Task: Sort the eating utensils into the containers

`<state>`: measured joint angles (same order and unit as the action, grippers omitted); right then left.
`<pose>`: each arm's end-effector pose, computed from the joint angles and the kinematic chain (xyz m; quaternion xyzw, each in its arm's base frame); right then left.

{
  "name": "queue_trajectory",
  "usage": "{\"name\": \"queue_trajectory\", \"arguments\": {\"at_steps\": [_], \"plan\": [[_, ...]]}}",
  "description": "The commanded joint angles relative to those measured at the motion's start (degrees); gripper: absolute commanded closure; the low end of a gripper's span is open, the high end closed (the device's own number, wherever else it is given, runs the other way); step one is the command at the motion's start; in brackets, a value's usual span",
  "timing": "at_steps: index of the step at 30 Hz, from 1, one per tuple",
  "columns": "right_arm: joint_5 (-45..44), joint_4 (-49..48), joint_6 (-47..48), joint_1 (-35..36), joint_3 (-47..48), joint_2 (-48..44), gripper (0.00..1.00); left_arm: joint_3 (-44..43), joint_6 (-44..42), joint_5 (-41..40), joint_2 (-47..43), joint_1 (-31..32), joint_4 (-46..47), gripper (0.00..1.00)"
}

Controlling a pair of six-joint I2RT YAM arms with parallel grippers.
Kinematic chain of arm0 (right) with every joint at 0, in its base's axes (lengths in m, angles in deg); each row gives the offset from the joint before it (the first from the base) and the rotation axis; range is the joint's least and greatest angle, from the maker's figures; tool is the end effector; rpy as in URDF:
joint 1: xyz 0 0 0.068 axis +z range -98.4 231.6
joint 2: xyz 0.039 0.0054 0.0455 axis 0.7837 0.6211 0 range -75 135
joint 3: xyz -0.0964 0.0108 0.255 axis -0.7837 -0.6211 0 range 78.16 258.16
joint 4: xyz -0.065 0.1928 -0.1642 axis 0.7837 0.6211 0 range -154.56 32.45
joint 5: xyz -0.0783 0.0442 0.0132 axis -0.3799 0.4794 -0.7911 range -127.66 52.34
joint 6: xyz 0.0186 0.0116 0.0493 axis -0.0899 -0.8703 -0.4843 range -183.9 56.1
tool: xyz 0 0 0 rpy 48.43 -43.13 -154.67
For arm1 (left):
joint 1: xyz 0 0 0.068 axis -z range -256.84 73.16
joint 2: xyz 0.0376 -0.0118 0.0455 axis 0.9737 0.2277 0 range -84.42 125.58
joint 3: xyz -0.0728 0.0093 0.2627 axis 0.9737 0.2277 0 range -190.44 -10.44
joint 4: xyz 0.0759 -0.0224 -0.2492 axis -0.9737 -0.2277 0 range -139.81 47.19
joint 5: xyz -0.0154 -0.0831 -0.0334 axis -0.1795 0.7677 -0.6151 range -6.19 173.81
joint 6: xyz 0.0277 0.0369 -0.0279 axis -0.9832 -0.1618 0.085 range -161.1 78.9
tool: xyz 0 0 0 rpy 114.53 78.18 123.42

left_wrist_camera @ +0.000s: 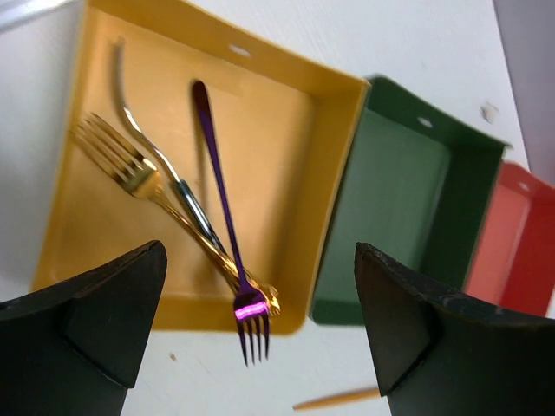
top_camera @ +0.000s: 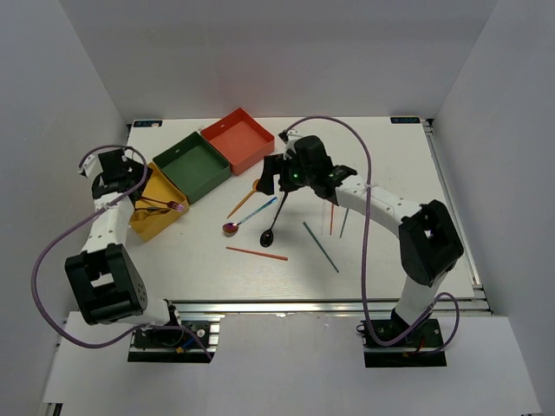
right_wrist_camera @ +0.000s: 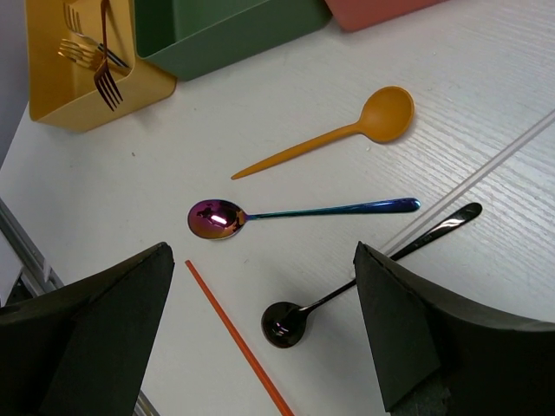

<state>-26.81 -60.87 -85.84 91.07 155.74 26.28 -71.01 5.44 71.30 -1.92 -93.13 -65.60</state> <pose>0.3175 0.2701 0.2788 -0.1782 0.8331 0.3336 0.4036 0.2978 0.0952 0.2629 -0.5140 0.7611 -0.0028 0.3957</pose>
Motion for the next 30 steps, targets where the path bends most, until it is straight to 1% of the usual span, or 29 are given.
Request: {"name": "queue_trajectory", "arguments": {"at_steps": [1, 2, 3, 5, 6, 8, 10, 12, 14, 17, 19, 20, 21, 22, 23, 26, 29, 30], "plan": [[-1.6, 0.9, 0.6, 1.1, 2.5, 0.7, 0.11, 2.4, 1.5, 8.3, -3.3, 3.9, 0.5, 0.02], [-1.7, 0.5, 0.3, 1.1, 2.2, 0.7, 0.11, 3.3, 2.1, 8.6, -3.4, 6.1, 0.9, 0.02], [-1.6, 0.2, 0.2, 1.1, 2.0, 0.8, 0.12, 3.0, 2.1, 3.6, -3.2, 11.8, 0.2, 0.02], [-1.5, 0.4, 0.2, 1.1, 2.0, 0.9, 0.12, 1.2, 0.9, -2.1, -2.3, 17.9, -1.4, 0.08], [-1.3, 0.4, 0.2, 1.1, 1.8, 0.9, 0.12, 0.5, 0.7, -4.3, -0.4, 20.9, -2.4, 0.13], [-1.4, 0.8, 0.5, 1.1, 1.2, 0.2, 0.13, -2.1, -1.4, -7.8, 1.4, 23.2, -5.6, 0.29], [-2.6, 1.4, 1.7, 1.1, 0.3, -1.0, 0.13, -3.8, -2.6, -12.2, 2.7, 26.9, -9.5, 0.29], [-4.7, 1.9, 2.6, 0.9, -0.9, -1.8, 0.13, -3.2, -1.4, -12.5, 2.1, 27.9, -10.3, 0.27], [-5.1, 2.1, 3.1, 0.5, -1.5, -2.7, 0.13, -1.4, 0.8, -11.5, -0.1, 28.0, -9.0, 0.25], [-4.7, 2.2, 3.4, 0.4, -1.6, -3.0, 0.13, -0.9, 4.2, -15.2, -2.7, 27.5, -9.7, 0.26], [-4.6, 2.5, 3.8, 0.4, -1.6, -2.8, 0.13, -0.7, 7.0, -14.6, -4.5, 24.2, -8.6, 0.30], [-4.8, 2.8, 3.9, 0.4, -1.6, -2.8, 0.13, -0.7, 7.6, -11.7, -4.6, 22.4, -7.8, 0.32], [-4.8, 2.8, 3.9, 0.4, -1.7, -2.7, 0.13, -0.3, 8.3, -9.8, -4.3, 17.9, -6.9, 0.34], [-4.8, 2.8, 4.0, 0.4, -1.9, -2.7, 0.13, -0.1, 10.0, -7.8, -2.8, 16.0, -5.8, 0.36], [-4.7, 2.7, 4.1, 0.4, -1.9, -2.7, 0.13, -0.2, 10.5, -4.0, -1.6, 12.1, -5.0, 0.37], [-5.0, 2.9, 4.4, 0.4, -2.0, -2.7, 0.13, -3.3, 12.4, -4.4, 3.3, 10.8, -7.0, 0.42], [-5.1, 3.0, 4.6, 0.4, -1.9, -2.6, 0.14, -4.1, 14.7, -4.1, 6.1, 9.6, -8.2, 0.48], [-5.1, 3.1, 4.5, 0.4, -2.0, -2.6, 0.13, -4.5, 15.4, -4.7, 6.8, 9.0, -9.4, 0.48]]}}
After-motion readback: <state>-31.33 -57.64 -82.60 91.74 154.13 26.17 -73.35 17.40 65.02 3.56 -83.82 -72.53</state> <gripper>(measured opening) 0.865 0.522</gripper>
